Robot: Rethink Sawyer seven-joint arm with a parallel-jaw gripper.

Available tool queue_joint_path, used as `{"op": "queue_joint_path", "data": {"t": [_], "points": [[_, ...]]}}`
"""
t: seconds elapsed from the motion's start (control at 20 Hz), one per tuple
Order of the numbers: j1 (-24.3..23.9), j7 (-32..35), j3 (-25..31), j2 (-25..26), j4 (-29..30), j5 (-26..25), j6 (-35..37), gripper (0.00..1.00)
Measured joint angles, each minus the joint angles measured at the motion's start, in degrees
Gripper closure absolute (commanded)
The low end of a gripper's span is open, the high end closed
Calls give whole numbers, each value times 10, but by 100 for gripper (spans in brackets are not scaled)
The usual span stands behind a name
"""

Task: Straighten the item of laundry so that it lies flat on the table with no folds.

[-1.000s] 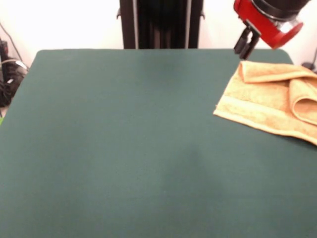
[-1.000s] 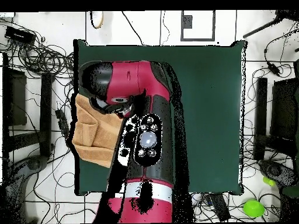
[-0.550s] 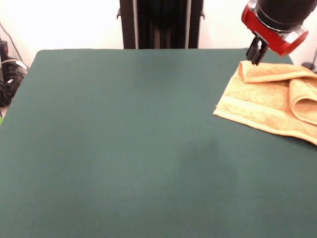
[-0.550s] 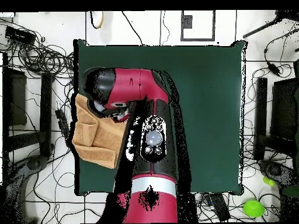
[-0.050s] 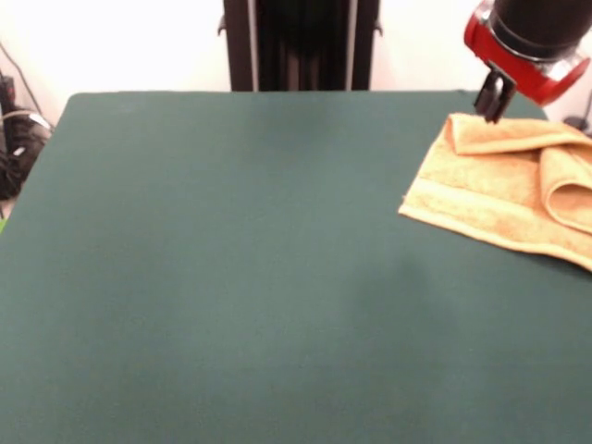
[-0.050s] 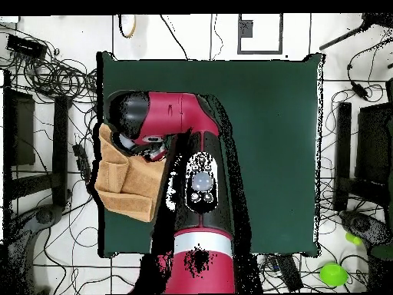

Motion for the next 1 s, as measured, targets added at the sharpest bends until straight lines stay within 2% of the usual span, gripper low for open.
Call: {"op": "queue_joint_path", "data": {"t": [1.0], "points": [[-2,0,5,5,11,-44,-56,100]]}}
